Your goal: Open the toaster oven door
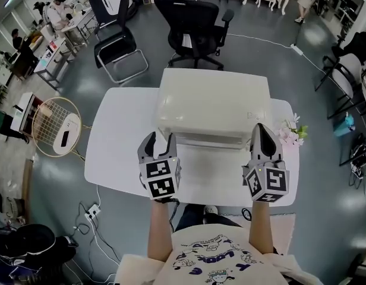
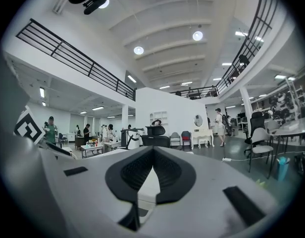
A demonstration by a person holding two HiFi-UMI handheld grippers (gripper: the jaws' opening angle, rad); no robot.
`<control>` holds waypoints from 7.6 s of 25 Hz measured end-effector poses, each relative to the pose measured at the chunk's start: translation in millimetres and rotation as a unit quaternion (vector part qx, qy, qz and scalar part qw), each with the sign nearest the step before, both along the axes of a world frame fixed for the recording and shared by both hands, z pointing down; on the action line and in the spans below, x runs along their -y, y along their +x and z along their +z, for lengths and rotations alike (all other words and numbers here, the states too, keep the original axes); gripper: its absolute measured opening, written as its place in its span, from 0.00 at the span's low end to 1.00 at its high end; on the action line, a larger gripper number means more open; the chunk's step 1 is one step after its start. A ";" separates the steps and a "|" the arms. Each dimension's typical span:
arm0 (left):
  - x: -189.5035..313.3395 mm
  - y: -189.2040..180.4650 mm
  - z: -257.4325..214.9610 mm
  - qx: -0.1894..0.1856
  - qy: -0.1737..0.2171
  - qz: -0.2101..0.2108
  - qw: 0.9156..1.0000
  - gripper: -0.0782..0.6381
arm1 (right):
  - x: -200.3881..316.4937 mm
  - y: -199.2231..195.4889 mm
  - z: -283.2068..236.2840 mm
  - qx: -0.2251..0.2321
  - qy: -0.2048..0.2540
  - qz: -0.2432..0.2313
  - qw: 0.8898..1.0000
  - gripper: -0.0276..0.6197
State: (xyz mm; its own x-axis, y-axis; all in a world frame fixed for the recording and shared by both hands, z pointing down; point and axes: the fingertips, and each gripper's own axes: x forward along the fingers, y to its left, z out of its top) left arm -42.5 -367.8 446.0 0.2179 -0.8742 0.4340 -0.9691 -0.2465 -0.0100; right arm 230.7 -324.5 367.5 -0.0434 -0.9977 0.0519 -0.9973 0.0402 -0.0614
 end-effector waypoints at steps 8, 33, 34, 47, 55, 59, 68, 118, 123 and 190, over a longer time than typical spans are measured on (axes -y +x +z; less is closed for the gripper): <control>14.0 -3.9 24.9 0.021 -0.055 0.002 0.998 0.40 | 14.2 -3.9 1.8 -0.003 -0.006 0.006 1.000 0.04; 33.8 -0.4 58.3 0.013 -0.136 0.025 0.990 0.36 | 30.9 -3.0 14.1 -0.010 -0.020 0.020 1.000 0.04; 33.7 1.3 59.1 0.009 -0.140 0.027 0.990 0.33 | 31.2 -2.2 15.0 -0.010 -0.021 0.021 1.000 0.04; 36.7 5.3 62.0 0.022 -0.154 0.028 0.987 0.23 | 31.8 1.6 16.6 -0.010 -0.021 0.022 0.999 0.04; 36.5 5.0 60.8 0.011 -0.163 0.031 0.986 0.22 | 28.9 6.4 14.6 -0.007 -0.022 0.020 1.000 0.04; 36.3 6.0 62.7 0.007 -0.162 0.026 0.986 0.22 | 26.4 10.4 17.7 -0.006 -0.025 0.018 1.000 0.04; 25.4 2.4 61.3 0.004 -0.148 0.022 0.989 0.22 | 14.6 15.4 15.7 -0.003 -0.027 0.008 1.000 0.04; -121.8 -36.7 136.6 -0.004 -0.148 0.043 0.988 0.21 | -92.0 -77.2 66.0 -0.013 -0.085 -0.041 0.995 0.04; -127.1 -38.1 146.2 -0.011 -0.144 0.049 0.988 0.21 | -98.4 -83.9 75.0 -0.020 -0.094 -0.040 0.995 0.04; -175.5 -52.6 293.9 0.035 -0.215 0.044 0.975 0.20 | -88.8 -136.9 155.9 -0.053 -0.164 -0.088 0.981 0.04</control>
State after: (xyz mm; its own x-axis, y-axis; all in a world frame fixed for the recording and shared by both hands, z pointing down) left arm -95.1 -192.3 739.9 0.2409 -0.5871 0.7729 -0.9447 -0.3245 0.0480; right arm 93.7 -235.7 523.5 -0.1912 -0.9038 0.3828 -0.9781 0.2083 0.0033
